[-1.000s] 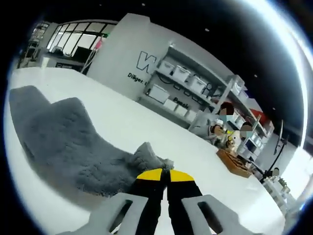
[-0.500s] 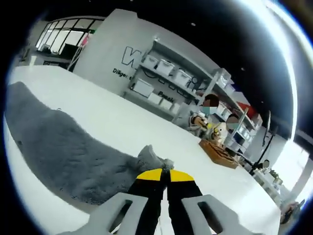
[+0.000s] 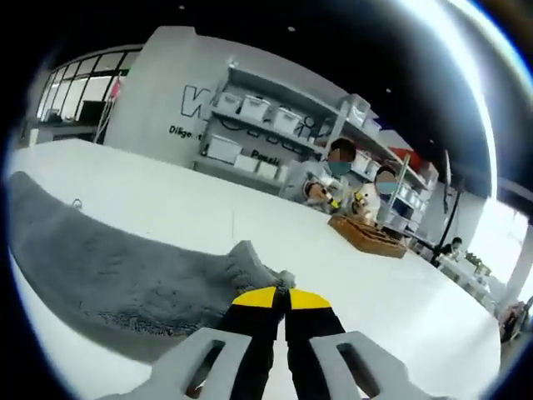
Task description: Open the folded towel by lifting each exposed corner and separating the folded layers until the towel lies flat within the target outline without major curled edges
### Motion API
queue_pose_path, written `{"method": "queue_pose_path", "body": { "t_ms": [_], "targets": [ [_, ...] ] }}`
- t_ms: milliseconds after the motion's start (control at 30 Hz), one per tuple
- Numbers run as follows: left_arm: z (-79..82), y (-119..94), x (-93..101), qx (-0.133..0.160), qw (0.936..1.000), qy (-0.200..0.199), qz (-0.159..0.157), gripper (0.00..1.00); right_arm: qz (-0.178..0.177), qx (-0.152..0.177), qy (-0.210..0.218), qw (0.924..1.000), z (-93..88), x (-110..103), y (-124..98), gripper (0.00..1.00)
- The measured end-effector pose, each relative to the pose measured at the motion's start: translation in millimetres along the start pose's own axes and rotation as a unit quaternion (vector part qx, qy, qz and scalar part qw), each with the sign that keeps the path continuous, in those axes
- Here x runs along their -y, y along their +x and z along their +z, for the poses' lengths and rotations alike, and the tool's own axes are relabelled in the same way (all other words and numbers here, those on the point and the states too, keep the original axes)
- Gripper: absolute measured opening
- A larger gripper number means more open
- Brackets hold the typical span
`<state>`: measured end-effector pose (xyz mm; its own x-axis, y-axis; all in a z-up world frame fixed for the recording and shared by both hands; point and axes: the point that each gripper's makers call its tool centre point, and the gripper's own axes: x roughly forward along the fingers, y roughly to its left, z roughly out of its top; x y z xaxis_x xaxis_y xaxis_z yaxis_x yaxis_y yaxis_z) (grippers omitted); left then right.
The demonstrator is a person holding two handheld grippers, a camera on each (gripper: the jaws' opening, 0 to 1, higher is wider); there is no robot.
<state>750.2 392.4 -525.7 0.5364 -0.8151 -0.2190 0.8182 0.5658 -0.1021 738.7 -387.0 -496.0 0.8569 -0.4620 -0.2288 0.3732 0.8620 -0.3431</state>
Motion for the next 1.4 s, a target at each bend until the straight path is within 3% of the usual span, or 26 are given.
{"method": "queue_pose_path", "body": {
  "t_ms": [200,300,433,567,667,833,900,933,1000,1067,1200,1400],
  "targets": [
    [-8.8,9,5.6,-0.014,0.9998,-0.015,0.006,1.00,0.011,-0.031,0.039,0.9987,-28.4,0,17,0.00],
    [-6.1,11,7.3,-0.011,0.9997,-0.020,0.011,1.00,0.007,-0.040,0.093,0.9948,-47.9,0,15,0.00],
    [-5.6,18,9.8,-0.017,0.9995,-0.025,0.011,1.00,-0.007,-0.042,0.122,0.9916,-63.8,12,8,0.06],
    [-6.3,24,16.2,-0.032,0.9992,-0.022,0.007,1.00,-0.037,-0.032,0.198,0.9790,-73.2,39,-6,0.27],
    [2.8,25,16.6,-0.030,0.9993,-0.022,0.003,1.00,-0.004,-0.008,0.178,0.9839,-65.5,40,-21,0.42],
    [16.6,32,15.3,-0.025,0.9994,-0.024,-0.006,1.00,0.056,0.033,0.133,0.9889,-44.2,11,-58,0.55],
    [17.0,41,17.1,-0.039,0.9989,-0.023,-0.014,1.00,0.102,0.044,0.125,0.9859,-35.2,-19,-75,0.60],
    [16.6,42,17.5,-0.042,0.9988,-0.023,-0.016,1.00,0.108,0.047,0.126,0.9850,-33.8,-23,-77,0.61],
    [13.0,48,23.5,-0.065,0.9975,-0.003,-0.029,1.00,0.159,0.055,0.122,0.9782,-23.6,-55,-89,0.64],
    [11.5,51,23.1,-0.072,0.9970,0.001,-0.026,1.00,0.181,0.060,0.105,0.9760,-16.3,-72,-96,0.69],
    [6.6,53,19.5,-0.080,0.9965,-0.002,-0.022,0.99,0.222,0.071,0.112,0.9661,-5.4,-93,-107,0.76],
    [-1.5,59,14.9,-0.086,0.9961,-0.010,-0.018,0.94,0.250,0.089,0.120,0.9568,4.0,-101,-122,0.87]
  ]
}}
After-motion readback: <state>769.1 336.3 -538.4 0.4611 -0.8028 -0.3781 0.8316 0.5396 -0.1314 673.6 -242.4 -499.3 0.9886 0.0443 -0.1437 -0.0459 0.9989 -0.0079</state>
